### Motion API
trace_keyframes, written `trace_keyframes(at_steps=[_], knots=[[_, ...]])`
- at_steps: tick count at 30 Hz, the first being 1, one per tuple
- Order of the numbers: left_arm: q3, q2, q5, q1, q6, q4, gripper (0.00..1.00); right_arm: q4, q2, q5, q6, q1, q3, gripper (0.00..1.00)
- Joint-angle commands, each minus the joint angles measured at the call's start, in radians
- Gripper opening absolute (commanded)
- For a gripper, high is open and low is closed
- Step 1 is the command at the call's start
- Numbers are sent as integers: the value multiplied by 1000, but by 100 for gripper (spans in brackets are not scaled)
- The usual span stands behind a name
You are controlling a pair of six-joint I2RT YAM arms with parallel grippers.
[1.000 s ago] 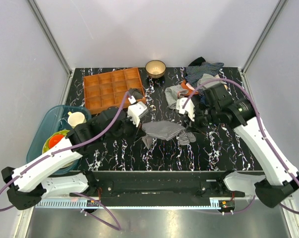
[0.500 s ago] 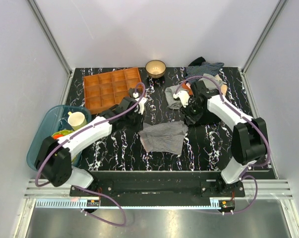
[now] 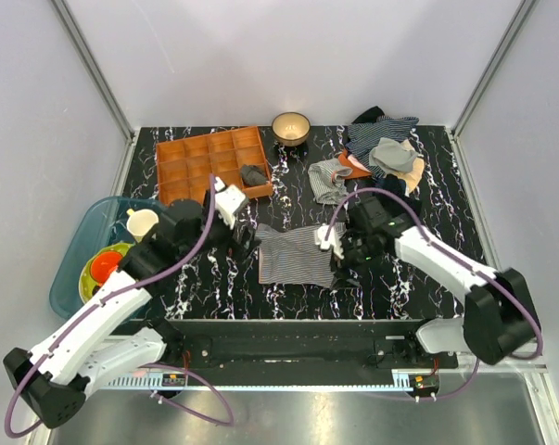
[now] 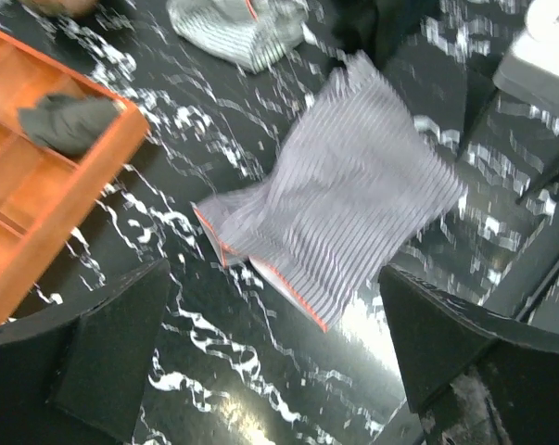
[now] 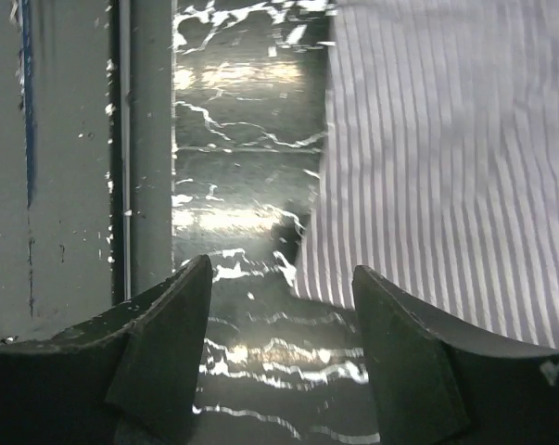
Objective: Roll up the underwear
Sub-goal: Flatten out the underwear at the center of the board.
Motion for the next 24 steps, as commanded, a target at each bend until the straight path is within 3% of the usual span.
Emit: trace_keyframes(at_steps=[1,4,15,19,24], knots=[[-190,-79,148,-1,162,49,99,115,124,68,-51,123,-2,67],[-303,-142,200,-5,178,141,98,142,200,193,-2,172,22,60],[-310,-147,206,-40,228,129,98,138,299,288,-13,207,1,55],[-332,-144,200,-80,266,136,97,135,319,331,2,207,12,43],[-361,-101,189,-152,344,165,90,85,311,325,30,207,53,16]])
